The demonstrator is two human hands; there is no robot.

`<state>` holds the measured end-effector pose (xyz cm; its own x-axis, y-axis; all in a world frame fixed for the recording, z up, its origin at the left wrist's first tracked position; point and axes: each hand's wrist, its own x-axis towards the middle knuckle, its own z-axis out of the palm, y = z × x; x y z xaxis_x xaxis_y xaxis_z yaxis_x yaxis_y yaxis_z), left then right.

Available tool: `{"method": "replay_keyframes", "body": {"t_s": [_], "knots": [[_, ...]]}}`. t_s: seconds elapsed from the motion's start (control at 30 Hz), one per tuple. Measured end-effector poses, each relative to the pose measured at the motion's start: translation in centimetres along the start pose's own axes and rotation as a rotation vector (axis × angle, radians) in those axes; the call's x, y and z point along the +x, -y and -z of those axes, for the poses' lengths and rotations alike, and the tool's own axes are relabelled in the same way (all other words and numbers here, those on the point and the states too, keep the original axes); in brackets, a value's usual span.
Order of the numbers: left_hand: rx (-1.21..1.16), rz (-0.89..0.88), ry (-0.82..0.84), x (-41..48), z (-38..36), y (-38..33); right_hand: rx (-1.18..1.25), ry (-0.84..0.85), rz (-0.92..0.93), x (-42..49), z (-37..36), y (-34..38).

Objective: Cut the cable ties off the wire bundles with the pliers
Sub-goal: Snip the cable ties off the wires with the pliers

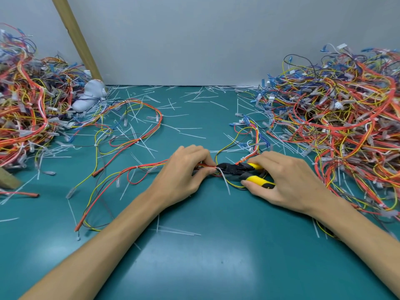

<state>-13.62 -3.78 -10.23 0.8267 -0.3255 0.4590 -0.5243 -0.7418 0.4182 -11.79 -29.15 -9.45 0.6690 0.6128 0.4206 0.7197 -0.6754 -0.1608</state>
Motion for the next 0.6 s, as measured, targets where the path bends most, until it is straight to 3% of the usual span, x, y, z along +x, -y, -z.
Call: {"method": "replay_keyframes", "body": {"t_s": [0.17,0.47,0.6], "knots": [[-0.052,0.029,0.006,-0.06,0.13,-0.01,-0.007,-0.014,0.022,0.08,-0.08,-0.24],[-0.238,0.137,0.074,0.07,0.39,-0.16,-0.242,-0.168,0.174,-0.02,-0.54,-0.79],[-0.255,0.172,0.095,0.04,0.24,-0.04,-0.217,-0.162,0.155,0.04,-0.38,-0.57]]}}
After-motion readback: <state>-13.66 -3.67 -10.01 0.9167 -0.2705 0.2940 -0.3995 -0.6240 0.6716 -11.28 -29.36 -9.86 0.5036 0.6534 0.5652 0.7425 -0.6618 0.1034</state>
